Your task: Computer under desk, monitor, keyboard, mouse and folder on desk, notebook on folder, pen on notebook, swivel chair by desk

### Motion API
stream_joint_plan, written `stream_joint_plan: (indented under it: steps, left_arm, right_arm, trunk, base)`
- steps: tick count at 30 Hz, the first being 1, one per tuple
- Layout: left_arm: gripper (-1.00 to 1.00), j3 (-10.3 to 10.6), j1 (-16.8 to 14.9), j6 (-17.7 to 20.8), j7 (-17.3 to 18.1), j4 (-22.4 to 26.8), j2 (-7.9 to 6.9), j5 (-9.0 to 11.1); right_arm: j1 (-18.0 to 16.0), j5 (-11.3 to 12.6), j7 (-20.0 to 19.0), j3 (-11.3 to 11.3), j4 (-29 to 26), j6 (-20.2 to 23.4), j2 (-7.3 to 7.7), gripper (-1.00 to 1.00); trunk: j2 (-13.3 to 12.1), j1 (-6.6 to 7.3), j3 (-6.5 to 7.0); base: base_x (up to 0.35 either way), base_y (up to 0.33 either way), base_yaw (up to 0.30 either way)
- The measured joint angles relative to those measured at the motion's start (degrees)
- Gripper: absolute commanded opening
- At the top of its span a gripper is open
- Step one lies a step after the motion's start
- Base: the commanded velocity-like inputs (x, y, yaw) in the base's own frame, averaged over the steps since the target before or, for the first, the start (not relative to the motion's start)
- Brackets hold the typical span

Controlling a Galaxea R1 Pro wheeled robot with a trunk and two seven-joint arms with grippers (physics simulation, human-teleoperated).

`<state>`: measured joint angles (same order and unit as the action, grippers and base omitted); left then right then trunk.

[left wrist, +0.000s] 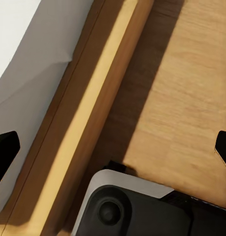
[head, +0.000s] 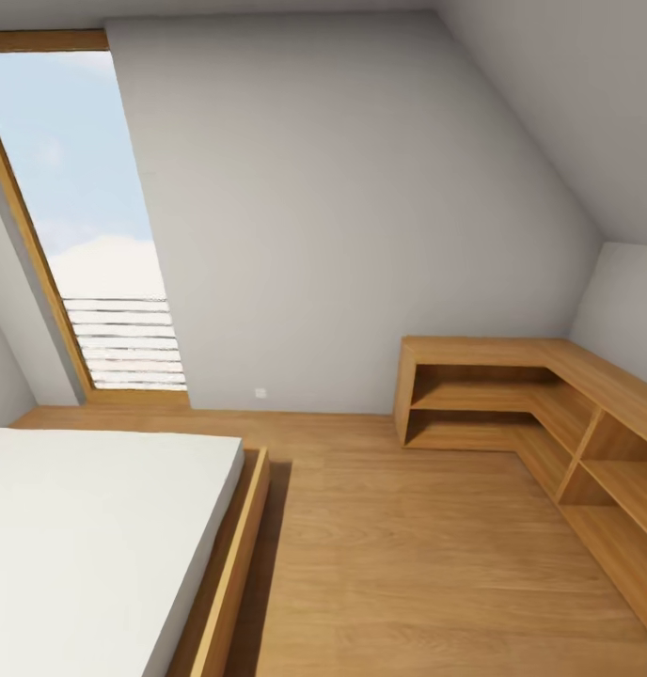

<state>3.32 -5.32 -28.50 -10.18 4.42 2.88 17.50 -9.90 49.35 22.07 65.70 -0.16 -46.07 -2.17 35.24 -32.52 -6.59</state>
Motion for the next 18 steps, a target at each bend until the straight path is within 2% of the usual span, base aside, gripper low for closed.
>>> stream_joint_plan:
  steps: [18]
  left_arm:
    - [1.0, 0.0, 0.0, 0.2, 0.0, 0.0, -0.01, 0.0]
  right_arm:
    - [0.0, 0.0, 0.1, 0.0, 0.1, 0.0, 0.07, 1.0]
  trunk:
    - [0.0, 0.0, 0.0]
  base:
    - [0.321, 0.0, 0.0]
